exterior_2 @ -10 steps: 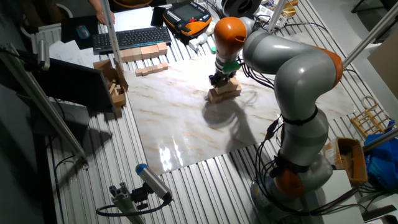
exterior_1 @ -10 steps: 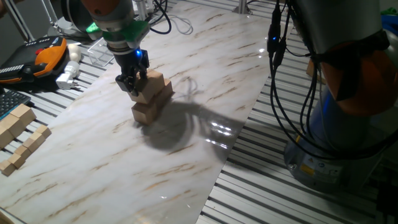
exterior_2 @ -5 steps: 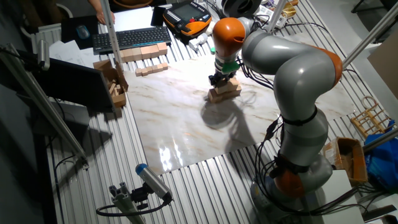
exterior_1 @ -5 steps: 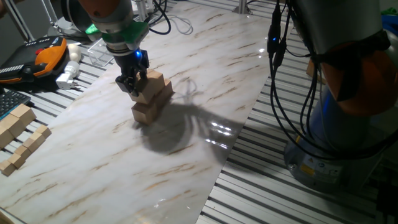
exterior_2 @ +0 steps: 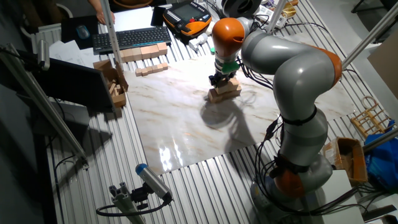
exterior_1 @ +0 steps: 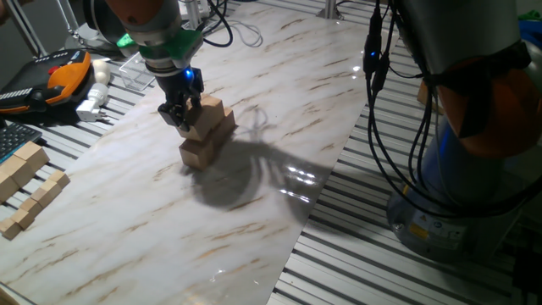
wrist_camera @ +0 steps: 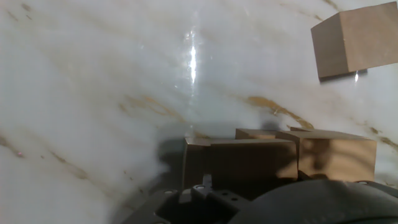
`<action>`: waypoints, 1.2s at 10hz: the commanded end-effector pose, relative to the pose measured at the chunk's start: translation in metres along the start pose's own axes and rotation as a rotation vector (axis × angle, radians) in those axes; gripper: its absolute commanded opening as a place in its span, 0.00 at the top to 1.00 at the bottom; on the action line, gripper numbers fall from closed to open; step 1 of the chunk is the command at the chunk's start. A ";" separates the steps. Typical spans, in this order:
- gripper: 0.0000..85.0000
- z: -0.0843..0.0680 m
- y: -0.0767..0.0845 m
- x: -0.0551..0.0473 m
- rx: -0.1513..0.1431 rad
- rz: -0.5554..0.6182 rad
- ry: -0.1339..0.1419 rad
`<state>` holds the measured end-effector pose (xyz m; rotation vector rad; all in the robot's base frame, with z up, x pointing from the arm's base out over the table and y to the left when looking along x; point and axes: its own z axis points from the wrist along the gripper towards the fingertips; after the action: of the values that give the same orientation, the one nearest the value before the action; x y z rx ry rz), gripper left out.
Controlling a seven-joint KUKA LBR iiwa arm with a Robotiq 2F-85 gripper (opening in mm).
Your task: Stack the blocks into a pyramid shape
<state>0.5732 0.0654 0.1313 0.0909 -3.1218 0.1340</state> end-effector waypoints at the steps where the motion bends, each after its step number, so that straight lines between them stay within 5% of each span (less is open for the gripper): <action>1: 0.40 0.000 0.000 0.000 0.001 0.000 0.000; 4: 0.40 0.000 0.000 0.000 0.006 0.002 0.002; 5: 0.20 0.000 0.000 0.000 0.006 0.005 0.000; 9: 0.20 -0.002 0.000 0.000 0.003 0.011 0.000; 12: 0.20 -0.028 -0.003 -0.003 -0.003 0.028 0.022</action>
<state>0.5775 0.0640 0.1592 0.0493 -3.1055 0.1309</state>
